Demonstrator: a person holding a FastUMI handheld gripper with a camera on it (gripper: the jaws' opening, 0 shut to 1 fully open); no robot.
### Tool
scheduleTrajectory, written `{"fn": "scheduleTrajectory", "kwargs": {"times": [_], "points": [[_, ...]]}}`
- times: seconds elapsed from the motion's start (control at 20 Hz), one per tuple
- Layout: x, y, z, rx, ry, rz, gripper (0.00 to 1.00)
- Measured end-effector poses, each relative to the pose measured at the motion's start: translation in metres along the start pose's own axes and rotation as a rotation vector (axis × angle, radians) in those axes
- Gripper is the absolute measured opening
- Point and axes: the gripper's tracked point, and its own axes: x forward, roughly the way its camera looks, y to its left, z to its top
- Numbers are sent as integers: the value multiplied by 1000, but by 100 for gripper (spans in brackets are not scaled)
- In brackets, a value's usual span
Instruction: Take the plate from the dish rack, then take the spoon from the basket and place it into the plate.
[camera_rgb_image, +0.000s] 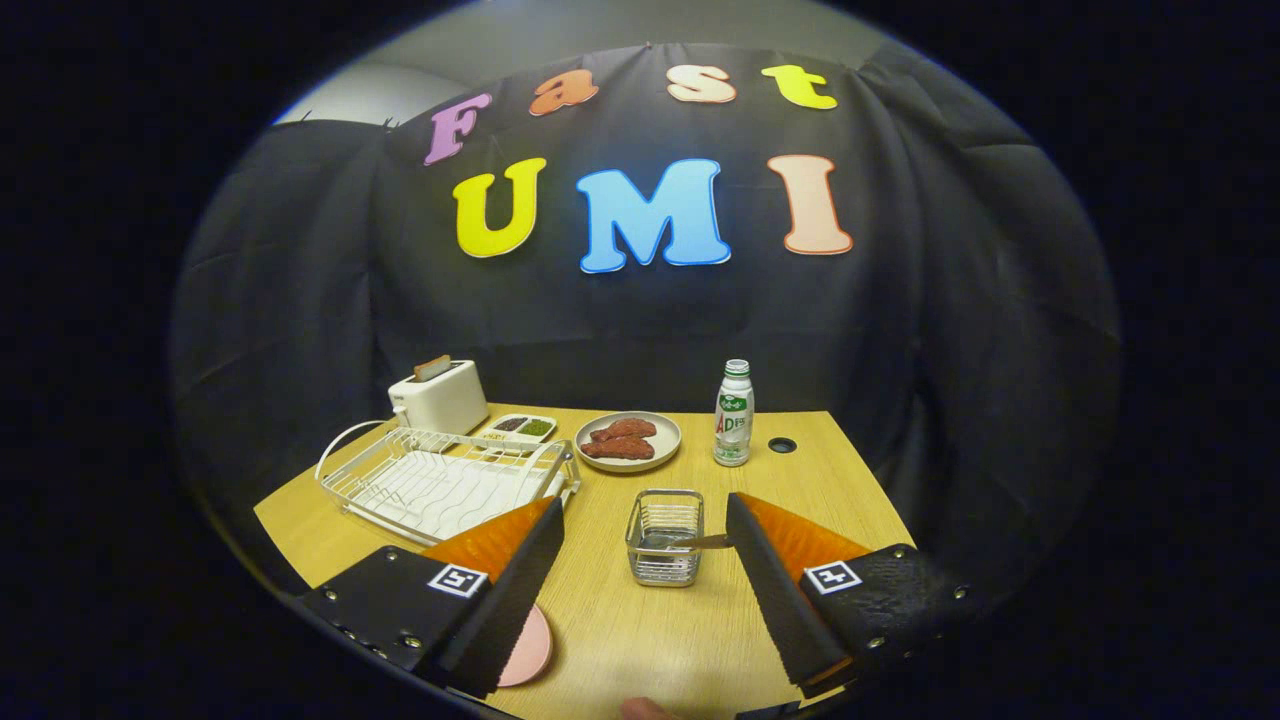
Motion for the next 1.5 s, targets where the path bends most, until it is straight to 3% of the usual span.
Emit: {"fn": "scheduleTrajectory", "kwargs": {"times": [0.2,0.4,0.6,1.05,1.1,1.25,1.35,1.4,1.5], "points": [[18,-35,-7,88,-37,-44,94],[41,-56,-13,85,-77,-58,88],[64,-57,-31,98,-78,-14,65],[111,-47,-55,94,-71,47,64],[116,-49,-57,81,-74,22,64],[119,-36,-49,82,-100,64,24],[126,-29,-53,70,-80,88,24],[120,-23,-57,67,-71,107,13],[119,-23,-50,47,-78,90,13]]}}
